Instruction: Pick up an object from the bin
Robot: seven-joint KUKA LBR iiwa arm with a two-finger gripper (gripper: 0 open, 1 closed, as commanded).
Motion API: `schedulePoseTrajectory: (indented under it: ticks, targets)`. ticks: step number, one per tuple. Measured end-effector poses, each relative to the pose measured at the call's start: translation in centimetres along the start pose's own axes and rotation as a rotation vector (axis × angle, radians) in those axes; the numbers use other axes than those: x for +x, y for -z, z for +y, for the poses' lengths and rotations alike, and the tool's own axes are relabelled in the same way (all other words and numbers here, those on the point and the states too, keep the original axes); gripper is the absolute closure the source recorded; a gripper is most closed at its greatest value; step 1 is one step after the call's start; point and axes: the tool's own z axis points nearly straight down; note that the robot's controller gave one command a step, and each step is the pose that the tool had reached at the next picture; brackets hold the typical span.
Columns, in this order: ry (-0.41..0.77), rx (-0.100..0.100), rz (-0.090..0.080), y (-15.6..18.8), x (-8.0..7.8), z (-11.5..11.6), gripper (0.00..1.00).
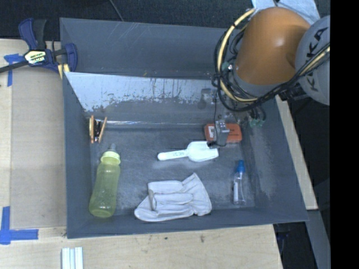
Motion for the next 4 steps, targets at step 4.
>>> schedulePoseTrajectory:
  ticks: [4]
  targets:
    - [0.095, 0.000, 0.013, -13.1, 2.3, 0.5, 0.00]
